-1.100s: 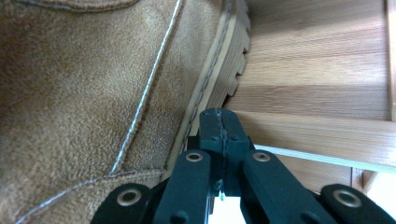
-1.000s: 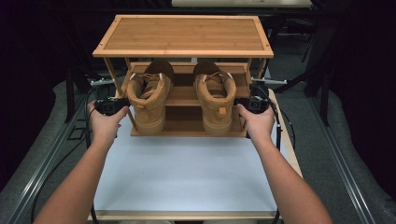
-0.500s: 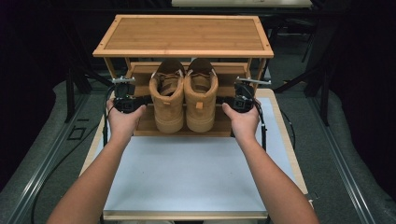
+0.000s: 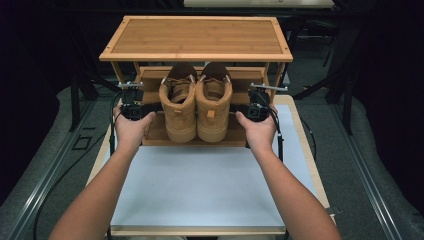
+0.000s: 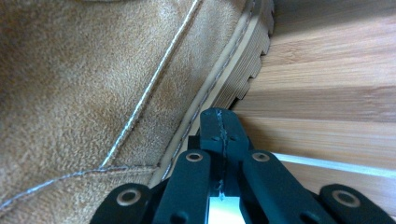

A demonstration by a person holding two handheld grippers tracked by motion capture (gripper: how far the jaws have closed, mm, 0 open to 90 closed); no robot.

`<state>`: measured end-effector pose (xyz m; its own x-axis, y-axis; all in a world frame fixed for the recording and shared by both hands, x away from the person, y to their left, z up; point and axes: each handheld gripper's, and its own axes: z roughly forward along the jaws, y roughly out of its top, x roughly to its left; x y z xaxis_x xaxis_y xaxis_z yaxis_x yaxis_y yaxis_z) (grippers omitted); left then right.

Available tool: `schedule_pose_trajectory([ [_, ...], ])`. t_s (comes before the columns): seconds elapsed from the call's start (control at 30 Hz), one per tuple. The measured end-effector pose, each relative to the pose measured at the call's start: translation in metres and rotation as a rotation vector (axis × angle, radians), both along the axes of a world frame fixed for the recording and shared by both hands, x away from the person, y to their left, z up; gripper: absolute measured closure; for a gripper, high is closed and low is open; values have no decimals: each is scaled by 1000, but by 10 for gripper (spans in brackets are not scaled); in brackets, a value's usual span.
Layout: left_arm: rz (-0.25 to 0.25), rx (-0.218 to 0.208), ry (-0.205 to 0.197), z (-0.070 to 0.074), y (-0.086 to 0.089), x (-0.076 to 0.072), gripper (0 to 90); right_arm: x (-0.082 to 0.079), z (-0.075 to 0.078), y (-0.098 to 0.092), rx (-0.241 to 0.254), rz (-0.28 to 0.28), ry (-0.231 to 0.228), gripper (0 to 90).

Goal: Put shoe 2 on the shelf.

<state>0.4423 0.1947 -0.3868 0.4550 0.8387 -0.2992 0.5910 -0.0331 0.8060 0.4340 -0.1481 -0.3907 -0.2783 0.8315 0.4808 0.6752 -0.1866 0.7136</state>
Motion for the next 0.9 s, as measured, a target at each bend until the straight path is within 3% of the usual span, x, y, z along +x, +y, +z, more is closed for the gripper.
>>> schedule_pose_trajectory([
  [0.1,0,5,7,0,0,-1,900,2,0,-4,17,14,23,900],
  [0.17,-11,8,4,1,1,-2,900,1,-1,-4,21,26,15,900],
  [0.37,-66,46,4,-1,4,-23,900,-16,-1,-9,-10,83,22,900],
  [0.57,-125,51,13,-12,9,-47,900,-34,-9,-12,-37,139,45,900],
  [0.9,-174,71,32,-24,4,-62,900,-48,-23,-7,-54,222,94,900],
])
